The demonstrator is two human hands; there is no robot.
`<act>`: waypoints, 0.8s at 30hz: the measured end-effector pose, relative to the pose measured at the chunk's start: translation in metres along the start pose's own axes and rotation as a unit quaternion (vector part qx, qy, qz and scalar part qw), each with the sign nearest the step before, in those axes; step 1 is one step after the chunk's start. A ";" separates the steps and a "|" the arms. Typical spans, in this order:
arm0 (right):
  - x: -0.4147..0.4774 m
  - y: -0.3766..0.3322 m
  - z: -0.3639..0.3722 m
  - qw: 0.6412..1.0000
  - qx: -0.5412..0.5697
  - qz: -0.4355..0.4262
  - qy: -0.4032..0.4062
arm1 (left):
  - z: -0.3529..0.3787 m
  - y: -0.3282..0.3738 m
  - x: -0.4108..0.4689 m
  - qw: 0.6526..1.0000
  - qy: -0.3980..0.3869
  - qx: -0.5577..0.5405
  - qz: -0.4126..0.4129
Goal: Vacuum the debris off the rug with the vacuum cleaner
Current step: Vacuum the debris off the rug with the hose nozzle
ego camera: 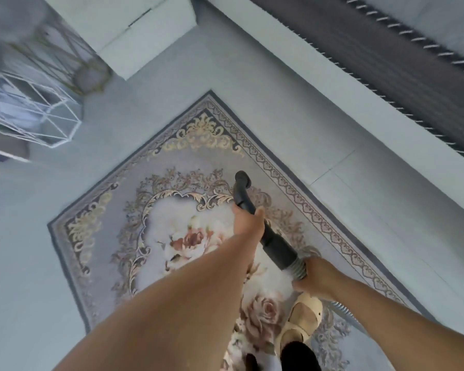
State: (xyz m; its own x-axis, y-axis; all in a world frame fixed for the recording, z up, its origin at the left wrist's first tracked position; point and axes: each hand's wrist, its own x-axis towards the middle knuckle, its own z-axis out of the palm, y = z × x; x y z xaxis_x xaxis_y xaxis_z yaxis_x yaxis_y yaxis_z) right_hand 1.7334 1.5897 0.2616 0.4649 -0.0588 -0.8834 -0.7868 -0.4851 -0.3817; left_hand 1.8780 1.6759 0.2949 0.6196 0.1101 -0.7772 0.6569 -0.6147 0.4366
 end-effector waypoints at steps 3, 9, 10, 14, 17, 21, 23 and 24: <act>-0.028 -0.035 0.023 0.999 -0.033 -0.039 0.007 | -0.051 -0.015 -0.022 1.000 0.017 -0.023 -0.006; -0.086 -0.065 0.100 0.991 -0.091 -0.091 -0.024 | -0.135 -0.096 -0.077 0.995 0.046 -0.093 -0.011; -0.094 -0.067 0.116 0.990 -0.089 -0.099 -0.040 | -0.145 -0.115 -0.084 0.992 0.050 -0.111 -0.015; -0.141 -0.073 0.207 0.982 -0.126 -0.113 -0.083 | -0.200 -0.216 -0.121 0.988 0.085 -0.123 -0.045; -0.164 -0.070 0.248 0.980 -0.114 -0.125 -0.109 | -0.219 -0.271 -0.136 0.981 0.094 -0.150 -0.085; -0.202 -0.050 0.317 0.968 -0.180 -0.127 -0.122 | -0.238 -0.353 -0.170 0.973 0.107 -0.165 -0.122; -0.217 -0.038 0.342 0.960 -0.215 -0.119 -0.131 | -0.239 -0.387 -0.189 0.969 0.112 -0.177 -0.131; -0.221 -0.034 0.350 0.958 -0.228 -0.117 -0.131 | -0.240 -0.399 -0.195 0.967 0.113 -0.182 -0.137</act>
State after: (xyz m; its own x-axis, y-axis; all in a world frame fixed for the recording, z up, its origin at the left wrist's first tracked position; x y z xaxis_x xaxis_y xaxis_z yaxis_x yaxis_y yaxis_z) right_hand 1.5155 1.9243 0.3750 0.4418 0.2904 -0.8488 -0.3866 -0.7922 -0.4722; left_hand 1.5978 2.0869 0.3809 0.4521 0.4229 -0.7853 0.8919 -0.2276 0.3908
